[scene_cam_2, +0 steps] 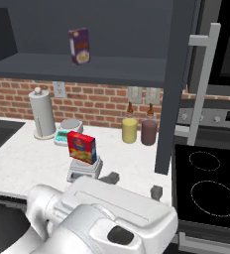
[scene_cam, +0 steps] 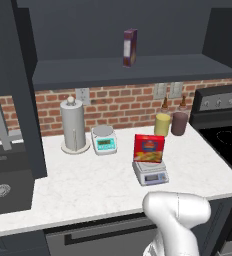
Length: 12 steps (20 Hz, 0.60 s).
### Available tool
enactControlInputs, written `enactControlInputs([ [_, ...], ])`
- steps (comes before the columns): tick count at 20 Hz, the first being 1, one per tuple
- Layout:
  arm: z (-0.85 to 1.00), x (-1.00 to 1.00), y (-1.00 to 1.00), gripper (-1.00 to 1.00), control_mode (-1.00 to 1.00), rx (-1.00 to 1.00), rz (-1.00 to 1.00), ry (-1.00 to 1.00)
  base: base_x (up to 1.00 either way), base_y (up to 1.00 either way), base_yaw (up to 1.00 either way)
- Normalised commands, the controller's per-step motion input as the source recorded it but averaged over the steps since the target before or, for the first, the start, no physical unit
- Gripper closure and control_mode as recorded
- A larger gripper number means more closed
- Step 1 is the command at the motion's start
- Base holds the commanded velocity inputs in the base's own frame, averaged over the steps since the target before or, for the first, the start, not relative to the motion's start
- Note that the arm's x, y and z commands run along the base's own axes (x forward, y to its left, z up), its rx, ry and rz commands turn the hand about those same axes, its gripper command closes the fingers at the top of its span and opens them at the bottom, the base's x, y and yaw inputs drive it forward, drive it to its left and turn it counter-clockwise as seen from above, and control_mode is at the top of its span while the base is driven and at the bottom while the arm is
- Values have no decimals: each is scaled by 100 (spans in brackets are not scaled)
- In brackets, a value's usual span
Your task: Pick the boxed food and place it on the digital scale for weighing, and close the cabinet.
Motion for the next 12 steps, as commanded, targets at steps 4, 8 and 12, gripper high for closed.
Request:
enactControlInputs([
  [4,28,29,-60,-100,-100,14,-2,4,0,0,0],
  [8,0,48,-49,-100,-100,7,16,9,0,0,0],
  [12,0,12,-51,-100,-100,8,24,3,0,0,0],
])
